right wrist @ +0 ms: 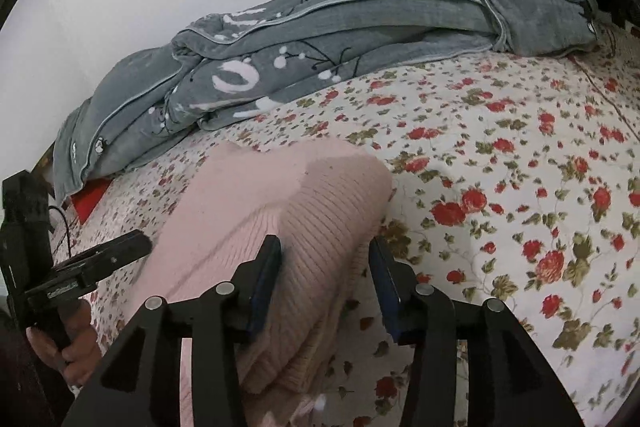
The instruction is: Fold small clothes
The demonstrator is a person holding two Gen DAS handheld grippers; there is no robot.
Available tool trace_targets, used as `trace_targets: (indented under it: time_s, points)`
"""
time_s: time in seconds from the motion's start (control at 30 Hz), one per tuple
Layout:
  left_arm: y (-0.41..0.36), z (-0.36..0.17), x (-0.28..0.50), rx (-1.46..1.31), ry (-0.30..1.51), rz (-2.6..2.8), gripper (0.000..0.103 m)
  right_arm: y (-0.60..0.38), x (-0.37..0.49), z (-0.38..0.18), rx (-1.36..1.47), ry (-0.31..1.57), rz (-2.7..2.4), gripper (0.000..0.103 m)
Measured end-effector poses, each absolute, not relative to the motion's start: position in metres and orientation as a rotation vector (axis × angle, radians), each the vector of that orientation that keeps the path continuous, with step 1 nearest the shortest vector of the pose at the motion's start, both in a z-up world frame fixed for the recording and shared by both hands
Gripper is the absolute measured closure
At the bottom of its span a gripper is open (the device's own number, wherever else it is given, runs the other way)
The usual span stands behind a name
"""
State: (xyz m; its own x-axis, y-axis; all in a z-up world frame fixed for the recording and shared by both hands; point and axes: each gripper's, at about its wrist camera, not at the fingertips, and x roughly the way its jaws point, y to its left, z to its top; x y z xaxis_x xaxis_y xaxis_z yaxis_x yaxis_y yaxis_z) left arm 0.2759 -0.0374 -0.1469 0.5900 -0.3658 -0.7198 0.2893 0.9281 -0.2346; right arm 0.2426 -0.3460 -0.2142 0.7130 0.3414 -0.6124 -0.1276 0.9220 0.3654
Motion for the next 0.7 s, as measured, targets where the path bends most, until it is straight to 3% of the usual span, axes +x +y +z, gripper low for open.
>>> trace_targets:
  time_s: [0.47, 0.63, 0.7]
  points:
    - [-0.038, -0.183, 0.334, -0.226, 1.003, -0.473, 0.042, -0.352, 0.282, -0.241, 0.415, 0.881, 0.343, 0.040]
    - [-0.046, -0.202, 0.350, -0.270, 1.064, -0.497, 0.042, -0.352, 0.296, -0.251, 0.463, 0.912, 0.367, 0.038]
    - [-0.047, -0.205, 0.353, -0.293, 1.070, -0.502, 0.048, -0.350, 0.300, -0.253, 0.460, 0.920, 0.374, 0.037]
